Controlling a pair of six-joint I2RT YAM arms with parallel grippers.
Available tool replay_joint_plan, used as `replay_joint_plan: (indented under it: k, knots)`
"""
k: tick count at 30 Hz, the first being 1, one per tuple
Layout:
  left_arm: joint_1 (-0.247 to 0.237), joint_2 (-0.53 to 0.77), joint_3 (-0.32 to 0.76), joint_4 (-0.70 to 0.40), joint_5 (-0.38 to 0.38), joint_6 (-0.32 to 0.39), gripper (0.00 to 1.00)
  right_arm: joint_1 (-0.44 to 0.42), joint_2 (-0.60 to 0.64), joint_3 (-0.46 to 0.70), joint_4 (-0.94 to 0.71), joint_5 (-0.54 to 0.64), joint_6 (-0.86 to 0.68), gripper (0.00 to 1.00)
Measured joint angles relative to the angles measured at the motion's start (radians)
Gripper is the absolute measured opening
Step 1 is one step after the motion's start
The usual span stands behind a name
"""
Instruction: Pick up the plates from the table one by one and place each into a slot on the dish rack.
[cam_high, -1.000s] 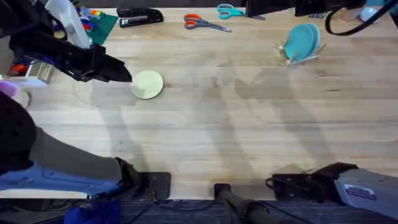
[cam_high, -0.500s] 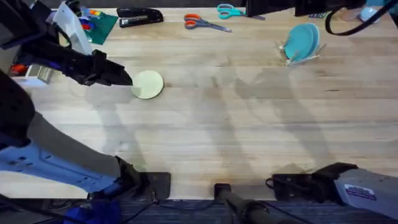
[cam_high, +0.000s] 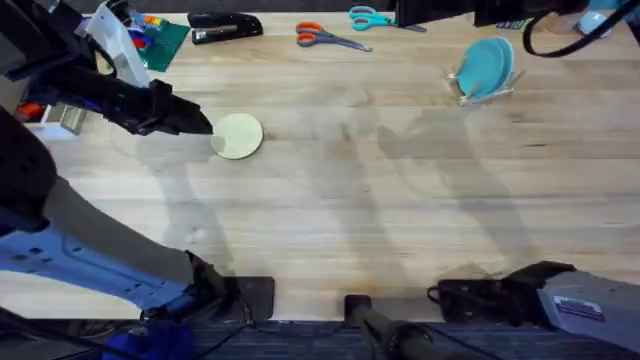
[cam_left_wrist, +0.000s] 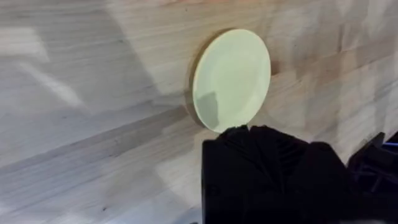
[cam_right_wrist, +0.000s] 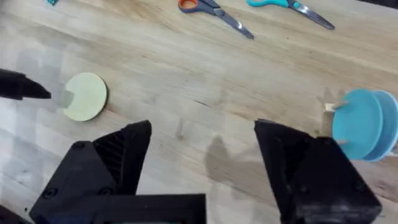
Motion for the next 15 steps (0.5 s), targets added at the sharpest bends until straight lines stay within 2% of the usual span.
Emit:
replay_joint_plan:
  k: [8, 15]
  knots:
    - [0.000, 0.007, 0.000, 0.028, 0.007, -0.008, 0.041, 0.000, 0.000, 0.000, 0.000, 0.000, 0.000, 0.995]
    - [0.000, 0.086, 0.000, 0.068, 0.010, -0.011, 0.041, 0.000, 0.000, 0.000, 0.000, 0.000, 0.000, 0.995]
